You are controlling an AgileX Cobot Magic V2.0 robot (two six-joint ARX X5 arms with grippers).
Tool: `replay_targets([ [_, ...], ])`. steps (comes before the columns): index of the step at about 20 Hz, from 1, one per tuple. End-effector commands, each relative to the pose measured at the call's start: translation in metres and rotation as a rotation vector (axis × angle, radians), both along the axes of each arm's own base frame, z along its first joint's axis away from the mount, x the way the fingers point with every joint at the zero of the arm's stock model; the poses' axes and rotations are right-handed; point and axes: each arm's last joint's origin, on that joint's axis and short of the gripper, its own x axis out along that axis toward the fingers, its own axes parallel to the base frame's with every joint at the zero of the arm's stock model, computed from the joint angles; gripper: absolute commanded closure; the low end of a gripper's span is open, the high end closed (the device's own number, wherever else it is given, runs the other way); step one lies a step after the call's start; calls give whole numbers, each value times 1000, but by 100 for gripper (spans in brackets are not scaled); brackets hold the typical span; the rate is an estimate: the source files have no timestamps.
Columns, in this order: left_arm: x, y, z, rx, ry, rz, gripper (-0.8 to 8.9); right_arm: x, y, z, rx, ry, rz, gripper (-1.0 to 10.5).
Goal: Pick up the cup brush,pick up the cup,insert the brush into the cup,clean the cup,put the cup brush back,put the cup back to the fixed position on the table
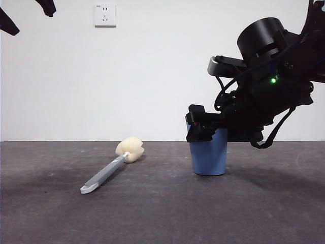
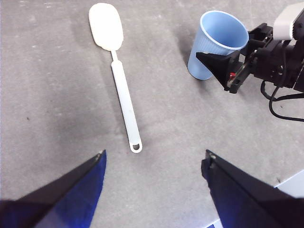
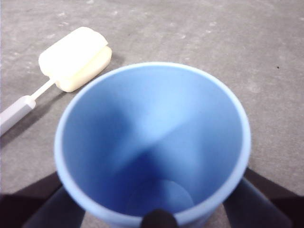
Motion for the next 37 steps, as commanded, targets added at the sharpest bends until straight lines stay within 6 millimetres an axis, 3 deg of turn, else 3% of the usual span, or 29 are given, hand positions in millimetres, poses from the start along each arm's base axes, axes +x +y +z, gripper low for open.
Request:
replay_targets([
  [1,0,0,-1,9,-5,-9,467,-4,-2,-13,-46,76,5,820],
  [3,0,0,-1,9,-5,-9,467,-6,-3,-15,-62,104,4,603],
  [5,0,0,-1,9,-5,-9,467,-6,-3,-14,-61,102,4,514],
  [9,-1,0,-2,17,8,-9,468,-6,-3,-3,-52,47,11,496],
  [12,-2,1,-3,22,14,-8,468,-4,-8,10,-33,2,-3,378],
  [18,-2,1,-3,33,12,4,468,-12,-18,32,-37,11,-19,374],
  [23,-2,1,-3,43,9,-4,468,-49,-25,67,-71,104,48,375],
  [28,-2,1,-3,51,5,-15,468,-105,-35,111,-24,131,159,380],
  [34,-8,2,-9,74,75,-157,468,-173,-64,132,-2,331,183,395],
  [37,-12,3,-12,104,120,-205,475,-191,-73,132,19,454,221,631],
])
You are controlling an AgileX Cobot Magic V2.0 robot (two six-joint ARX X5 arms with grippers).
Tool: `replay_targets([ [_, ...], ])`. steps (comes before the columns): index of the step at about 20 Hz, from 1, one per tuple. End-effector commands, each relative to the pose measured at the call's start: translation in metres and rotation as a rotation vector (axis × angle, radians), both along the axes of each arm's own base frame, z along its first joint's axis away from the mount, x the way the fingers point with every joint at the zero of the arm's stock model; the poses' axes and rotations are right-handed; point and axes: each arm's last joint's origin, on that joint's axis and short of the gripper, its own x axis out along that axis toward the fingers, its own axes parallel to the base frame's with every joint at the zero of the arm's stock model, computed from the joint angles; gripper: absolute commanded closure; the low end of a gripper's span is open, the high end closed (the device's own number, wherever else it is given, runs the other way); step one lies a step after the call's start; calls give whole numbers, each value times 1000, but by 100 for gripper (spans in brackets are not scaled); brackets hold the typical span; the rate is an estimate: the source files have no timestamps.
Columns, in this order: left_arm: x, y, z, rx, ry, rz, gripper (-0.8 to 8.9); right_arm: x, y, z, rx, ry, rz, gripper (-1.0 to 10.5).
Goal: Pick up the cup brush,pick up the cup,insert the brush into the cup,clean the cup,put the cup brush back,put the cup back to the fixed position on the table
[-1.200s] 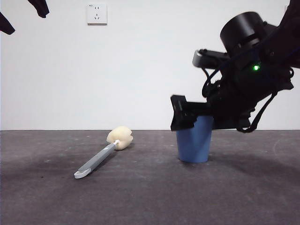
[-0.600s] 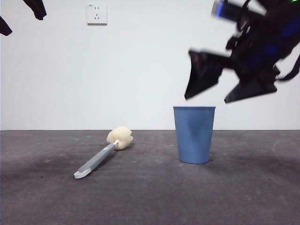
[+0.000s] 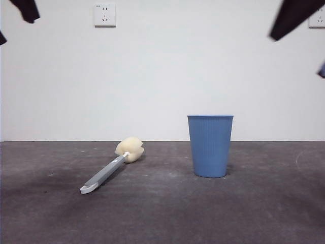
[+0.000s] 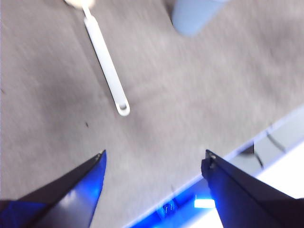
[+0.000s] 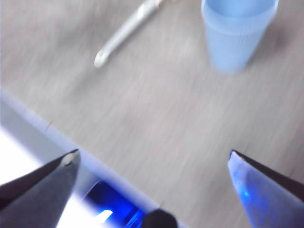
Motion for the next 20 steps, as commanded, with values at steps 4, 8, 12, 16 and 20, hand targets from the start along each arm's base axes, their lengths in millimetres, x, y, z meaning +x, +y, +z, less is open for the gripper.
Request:
replay_targets([
  [4,-5,2,-5,51,33,-78,819,-14,-6,0,74,140,41,958],
  [8,-5,2,-5,58,35,-76,817,-14,-6,0,91,163,3,949],
  [12,-4,2,-4,53,24,-73,817,-14,-6,0,90,162,2,943],
  [16,-3,1,-3,39,1,-72,817,-14,-6,0,90,162,2,943],
  [20,-1,0,-1,27,-20,-72,817,-14,-6,0,90,162,2,943],
])
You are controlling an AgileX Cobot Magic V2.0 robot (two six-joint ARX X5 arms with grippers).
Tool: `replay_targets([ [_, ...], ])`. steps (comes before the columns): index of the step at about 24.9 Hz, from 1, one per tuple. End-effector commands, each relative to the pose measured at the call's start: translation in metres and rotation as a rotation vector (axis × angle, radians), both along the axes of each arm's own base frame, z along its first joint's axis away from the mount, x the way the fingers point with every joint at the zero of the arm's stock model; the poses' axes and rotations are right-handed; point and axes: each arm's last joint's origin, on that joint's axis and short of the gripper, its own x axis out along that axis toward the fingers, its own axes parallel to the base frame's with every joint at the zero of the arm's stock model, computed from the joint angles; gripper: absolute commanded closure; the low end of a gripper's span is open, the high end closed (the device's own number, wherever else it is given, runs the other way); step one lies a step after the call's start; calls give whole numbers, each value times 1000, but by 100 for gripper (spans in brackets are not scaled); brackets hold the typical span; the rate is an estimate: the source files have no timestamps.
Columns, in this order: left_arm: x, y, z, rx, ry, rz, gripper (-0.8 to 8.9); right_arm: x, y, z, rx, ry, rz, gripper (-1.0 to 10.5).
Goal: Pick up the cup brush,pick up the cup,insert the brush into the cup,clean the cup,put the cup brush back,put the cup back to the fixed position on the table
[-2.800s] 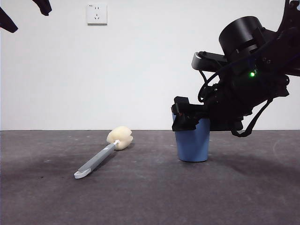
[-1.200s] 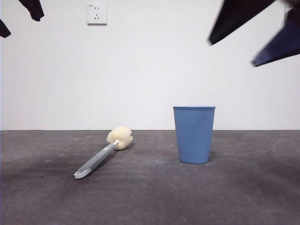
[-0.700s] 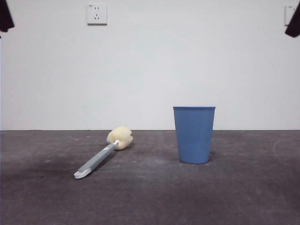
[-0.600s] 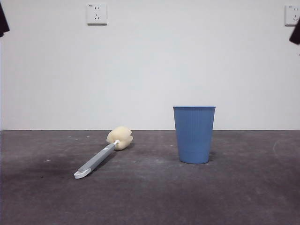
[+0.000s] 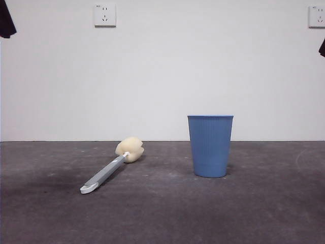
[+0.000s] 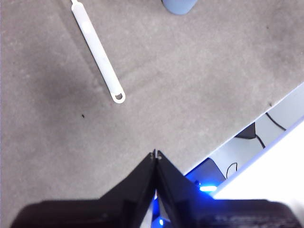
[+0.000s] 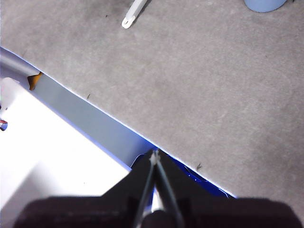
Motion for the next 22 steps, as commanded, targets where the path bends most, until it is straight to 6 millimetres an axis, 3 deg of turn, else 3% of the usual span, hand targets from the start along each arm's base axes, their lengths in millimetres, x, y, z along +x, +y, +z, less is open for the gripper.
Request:
replay_targets([
  [1,0,-1,1,-9,-31,-13,817,0,0,2,7,-6,-4,943],
  [4,-1,14,14,17,-218,51,817,0,0,2,7,-6,-4,943],
  [8,-7,45,53,-110,-686,206,817,0,0,2,7,-6,-4,943],
  [11,-25,64,55,-159,-987,335,817,0,0,2,7,-6,-4,943],
  [15,-34,74,8,-148,-1115,437,817,0,0,2,7,-6,-4,943],
  [22,-29,78,-74,-140,-1030,494,817,0,0,2,7,-5,-4,944],
])
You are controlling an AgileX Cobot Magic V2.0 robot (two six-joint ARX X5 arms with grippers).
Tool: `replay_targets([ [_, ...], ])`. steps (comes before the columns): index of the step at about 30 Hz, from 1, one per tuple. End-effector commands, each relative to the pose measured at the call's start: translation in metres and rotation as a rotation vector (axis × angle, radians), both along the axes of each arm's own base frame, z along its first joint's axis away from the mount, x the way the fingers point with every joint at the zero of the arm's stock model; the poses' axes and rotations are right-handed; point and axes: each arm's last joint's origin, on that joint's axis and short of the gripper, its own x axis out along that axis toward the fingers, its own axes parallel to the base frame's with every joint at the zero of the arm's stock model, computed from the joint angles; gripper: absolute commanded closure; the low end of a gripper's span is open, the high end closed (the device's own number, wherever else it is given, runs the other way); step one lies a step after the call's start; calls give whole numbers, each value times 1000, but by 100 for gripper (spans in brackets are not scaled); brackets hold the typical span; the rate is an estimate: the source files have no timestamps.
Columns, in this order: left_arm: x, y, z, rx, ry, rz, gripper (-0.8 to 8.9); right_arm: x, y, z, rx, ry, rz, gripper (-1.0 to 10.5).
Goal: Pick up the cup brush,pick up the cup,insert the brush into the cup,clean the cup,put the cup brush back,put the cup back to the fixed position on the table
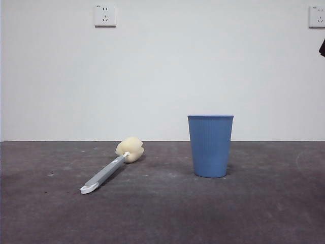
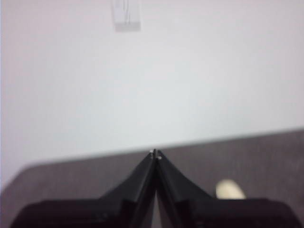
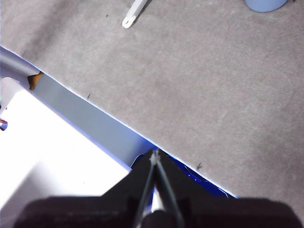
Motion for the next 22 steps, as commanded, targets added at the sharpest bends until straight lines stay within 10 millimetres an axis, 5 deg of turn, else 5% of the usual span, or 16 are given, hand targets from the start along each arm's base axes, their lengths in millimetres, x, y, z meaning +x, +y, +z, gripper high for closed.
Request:
replay_targets([
  [1,2,1,-28,-34,24,10,817,0,0,2,8,-6,-3,944],
  [9,5,3,-77,-65,98,26,817,0,0,2,8,-6,-3,943],
  [22,3,3,-105,-79,239,30,817,0,0,2,8,-7,-3,943],
])
